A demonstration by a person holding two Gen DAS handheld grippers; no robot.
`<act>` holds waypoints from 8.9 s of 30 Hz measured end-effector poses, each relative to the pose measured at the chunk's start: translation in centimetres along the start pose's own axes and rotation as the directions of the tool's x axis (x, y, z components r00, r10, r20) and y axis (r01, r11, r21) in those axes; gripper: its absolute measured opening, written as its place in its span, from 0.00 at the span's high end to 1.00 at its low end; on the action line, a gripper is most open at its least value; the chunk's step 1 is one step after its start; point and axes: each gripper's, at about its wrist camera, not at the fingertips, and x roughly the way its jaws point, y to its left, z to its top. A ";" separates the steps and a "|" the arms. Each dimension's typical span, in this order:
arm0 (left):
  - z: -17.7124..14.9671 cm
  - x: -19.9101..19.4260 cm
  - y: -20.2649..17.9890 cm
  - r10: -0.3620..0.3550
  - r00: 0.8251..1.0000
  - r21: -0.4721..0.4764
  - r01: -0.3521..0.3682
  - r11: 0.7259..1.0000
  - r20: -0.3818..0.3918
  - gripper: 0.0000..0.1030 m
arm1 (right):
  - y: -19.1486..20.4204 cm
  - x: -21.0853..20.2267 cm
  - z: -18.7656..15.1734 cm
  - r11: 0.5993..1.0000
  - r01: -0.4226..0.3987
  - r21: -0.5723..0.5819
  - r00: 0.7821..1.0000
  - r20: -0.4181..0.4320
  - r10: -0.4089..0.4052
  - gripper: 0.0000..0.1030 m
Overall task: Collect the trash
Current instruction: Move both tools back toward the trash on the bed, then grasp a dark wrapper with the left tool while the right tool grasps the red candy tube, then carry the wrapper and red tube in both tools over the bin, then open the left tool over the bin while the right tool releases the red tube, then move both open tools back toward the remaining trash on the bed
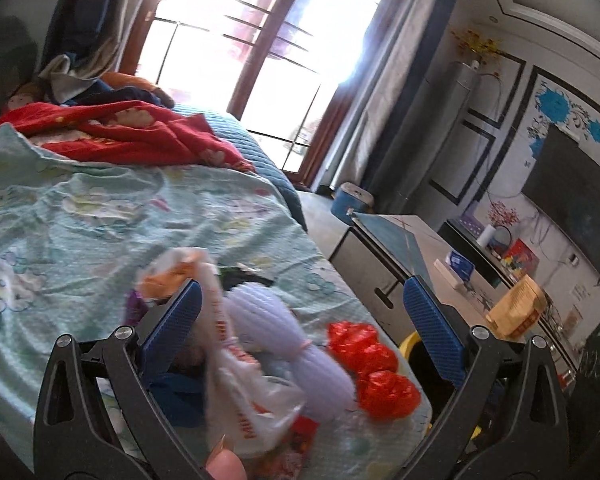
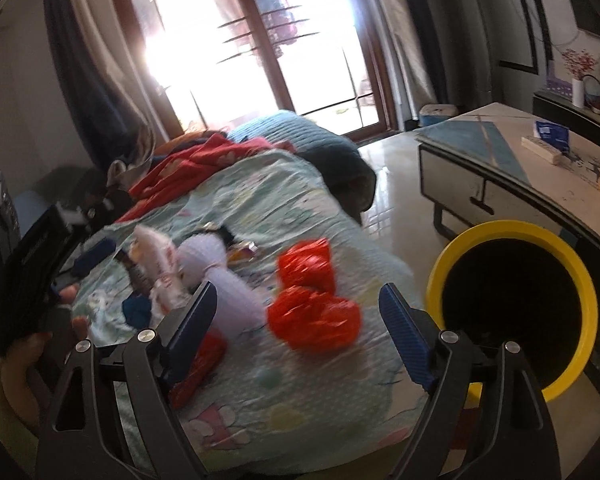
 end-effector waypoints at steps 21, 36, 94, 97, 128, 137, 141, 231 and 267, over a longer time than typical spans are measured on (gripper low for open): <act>0.4 -2.1 8.2 0.075 0.997 -0.083 -0.075 0.994 -0.001 0.18 | 8.5 4.7 -5.3 0.991 -0.061 -0.118 0.982 -0.185 0.039 0.22; -1.0 0.3 7.0 -0.039 0.994 -0.009 0.038 0.999 -0.105 0.68 | 9.7 9.4 -6.8 0.991 -0.128 -0.032 0.949 -0.294 0.113 0.35; -1.2 1.1 0.6 -0.204 0.978 0.250 0.210 0.945 -0.050 0.90 | 0.0 -1.4 -0.5 0.991 -0.080 0.109 0.996 -0.021 0.082 0.70; -1.5 2.1 -0.1 -0.204 0.978 0.299 0.209 0.931 -0.047 0.90 | -0.5 -1.5 -0.3 0.989 -0.078 0.123 0.997 -0.014 0.080 0.70; -2.9 5.4 -11.4 -0.387 0.914 0.325 0.406 0.854 -0.125 0.91 | -11.0 -3.3 2.2 0.948 0.089 0.305 0.993 0.053 -0.110 0.70; -5.0 6.7 -14.9 -0.434 0.880 0.319 0.475 0.820 -0.193 0.91 | -15.2 -3.7 2.4 0.916 0.161 0.368 0.982 0.037 -0.188 0.70; -6.0 7.5 -16.2 -0.447 0.865 0.320 0.500 0.805 -0.227 0.91 | -17.3 -3.8 2.4 0.898 0.191 0.395 0.976 0.023 -0.218 0.70; -6.2 3.8 -11.5 -0.194 0.968 0.308 0.234 0.922 -0.156 0.11 | -13.7 -3.9 3.0 0.940 0.224 0.257 0.967 0.062 -0.247 0.32; -1.2 -1.7 1.7 0.020 1.000 0.161 -0.021 0.987 0.007 0.11 | 0.3 -1.6 0.5 1.000 -0.008 -0.027 1.000 0.019 0.008 0.32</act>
